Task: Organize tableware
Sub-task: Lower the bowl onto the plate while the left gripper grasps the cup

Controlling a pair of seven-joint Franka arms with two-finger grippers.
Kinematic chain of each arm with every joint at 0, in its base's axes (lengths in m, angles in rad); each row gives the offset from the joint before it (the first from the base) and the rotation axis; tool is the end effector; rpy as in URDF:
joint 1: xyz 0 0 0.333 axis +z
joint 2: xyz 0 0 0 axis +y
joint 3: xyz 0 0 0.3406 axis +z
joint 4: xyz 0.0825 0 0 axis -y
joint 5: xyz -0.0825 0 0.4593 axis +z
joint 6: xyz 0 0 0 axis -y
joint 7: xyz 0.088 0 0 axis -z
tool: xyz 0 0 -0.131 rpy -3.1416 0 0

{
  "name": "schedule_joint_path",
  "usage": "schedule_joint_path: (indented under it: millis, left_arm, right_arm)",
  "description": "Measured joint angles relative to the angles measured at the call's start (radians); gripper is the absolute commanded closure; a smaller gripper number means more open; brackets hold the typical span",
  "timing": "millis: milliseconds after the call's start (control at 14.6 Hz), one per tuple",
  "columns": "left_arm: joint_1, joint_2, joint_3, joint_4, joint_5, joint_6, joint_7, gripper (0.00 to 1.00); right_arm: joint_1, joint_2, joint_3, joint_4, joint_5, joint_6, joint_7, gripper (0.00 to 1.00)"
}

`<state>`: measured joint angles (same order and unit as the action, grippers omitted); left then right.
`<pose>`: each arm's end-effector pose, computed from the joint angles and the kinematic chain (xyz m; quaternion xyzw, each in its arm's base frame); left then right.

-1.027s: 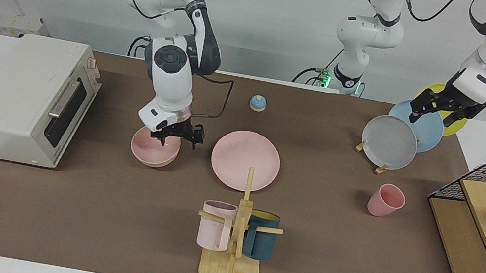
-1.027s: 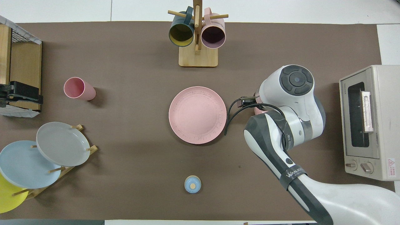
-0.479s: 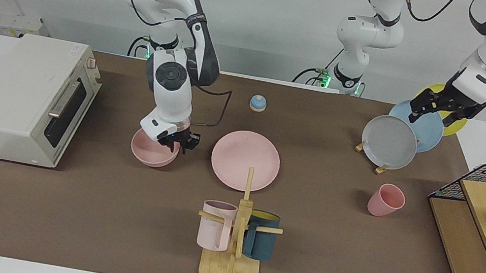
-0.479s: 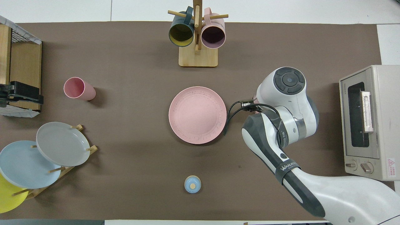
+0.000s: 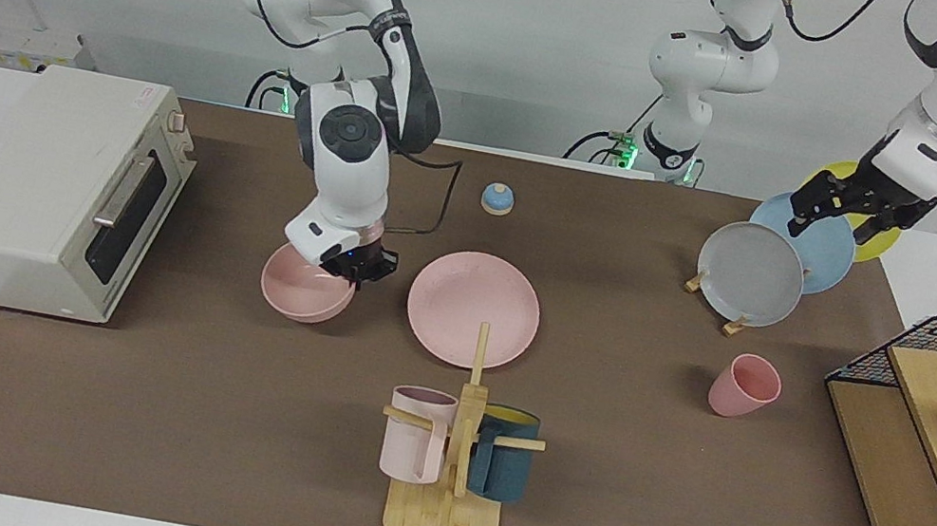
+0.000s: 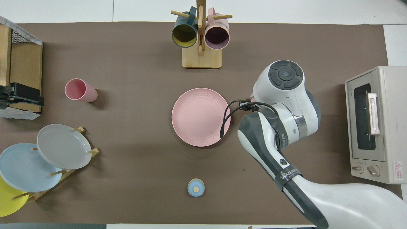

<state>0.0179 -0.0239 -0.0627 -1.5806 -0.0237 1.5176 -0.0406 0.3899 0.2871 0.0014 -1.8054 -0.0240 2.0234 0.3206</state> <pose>0.6145 -0.0312 0.6301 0.9997 -0.0025 -0.0200 0.0103 0.6420 0.2627 0.3422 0.9985 0.0409 -0.0287 0.0218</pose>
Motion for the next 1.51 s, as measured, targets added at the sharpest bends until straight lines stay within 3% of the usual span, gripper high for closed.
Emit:
schedule_joint_path:
  millis: [274,548,822,1301,1507]
  left_arm:
    - [0.0,0.014,-0.004,-0.038,0.0,0.114,0.0,0.0]
    - [-0.003,0.185,-0.009,-0.059,0.0,0.293,-0.012,0.0]
    - [-0.018,0.351,-0.013,-0.047,0.0,0.412,-0.085,0.0]
    - [-0.04,0.387,-0.014,-0.065,0.0,0.427,-0.122,0.0]
    - [-0.045,0.39,-0.015,-0.095,0.0,0.449,-0.142,0.02]
  right_arm:
    - [0.127,0.116,0.002,0.307,0.0,-0.197,0.153,1.0]
    - [0.255,0.262,0.002,0.46,0.0,-0.181,0.331,1.0]
    - [0.302,0.3,0.002,0.472,0.002,-0.1,0.398,1.0]
    - [0.315,0.314,0.002,0.434,0.016,-0.054,0.433,1.0]
    - [0.315,0.314,0.002,0.425,0.026,-0.038,0.446,0.58]
